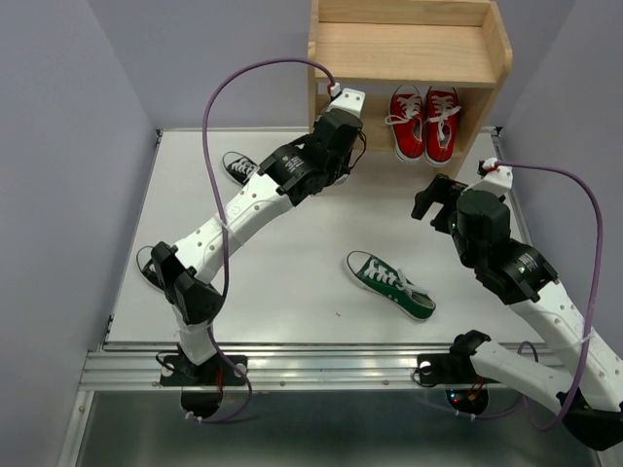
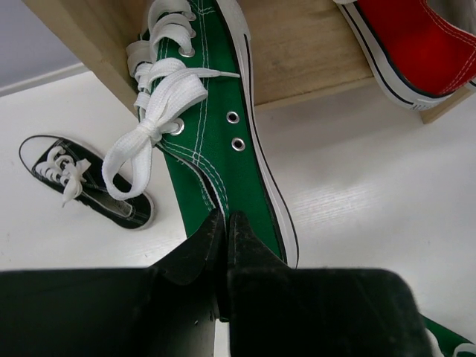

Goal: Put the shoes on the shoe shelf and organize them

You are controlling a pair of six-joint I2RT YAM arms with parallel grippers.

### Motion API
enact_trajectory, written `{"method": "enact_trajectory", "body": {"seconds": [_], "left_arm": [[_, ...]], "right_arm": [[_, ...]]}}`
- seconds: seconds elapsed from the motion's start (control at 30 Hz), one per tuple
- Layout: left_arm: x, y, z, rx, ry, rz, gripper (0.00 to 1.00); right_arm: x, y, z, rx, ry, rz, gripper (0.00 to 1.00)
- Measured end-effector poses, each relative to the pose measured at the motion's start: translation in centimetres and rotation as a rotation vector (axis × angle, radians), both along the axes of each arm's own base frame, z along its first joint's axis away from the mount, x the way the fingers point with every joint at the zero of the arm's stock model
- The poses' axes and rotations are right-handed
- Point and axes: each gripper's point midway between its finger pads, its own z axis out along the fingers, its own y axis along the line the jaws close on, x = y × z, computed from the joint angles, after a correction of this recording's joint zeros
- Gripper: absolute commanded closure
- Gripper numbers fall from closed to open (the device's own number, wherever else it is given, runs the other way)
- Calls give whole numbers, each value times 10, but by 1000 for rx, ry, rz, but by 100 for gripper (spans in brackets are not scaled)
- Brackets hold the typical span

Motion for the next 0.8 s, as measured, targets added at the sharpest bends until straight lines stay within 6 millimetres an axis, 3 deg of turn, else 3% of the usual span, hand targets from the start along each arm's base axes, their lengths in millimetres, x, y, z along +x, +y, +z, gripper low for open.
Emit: {"method": "enact_trajectory", "body": {"seconds": [0.57, 0.8], "left_arm": [[55, -21, -27, 106, -82, -4, 100], [72, -17, -29, 153, -112, 3, 100]], "right_arm": [[4, 5, -7, -2, 25, 6, 0], [4, 8, -12, 10, 34, 13, 0]]}}
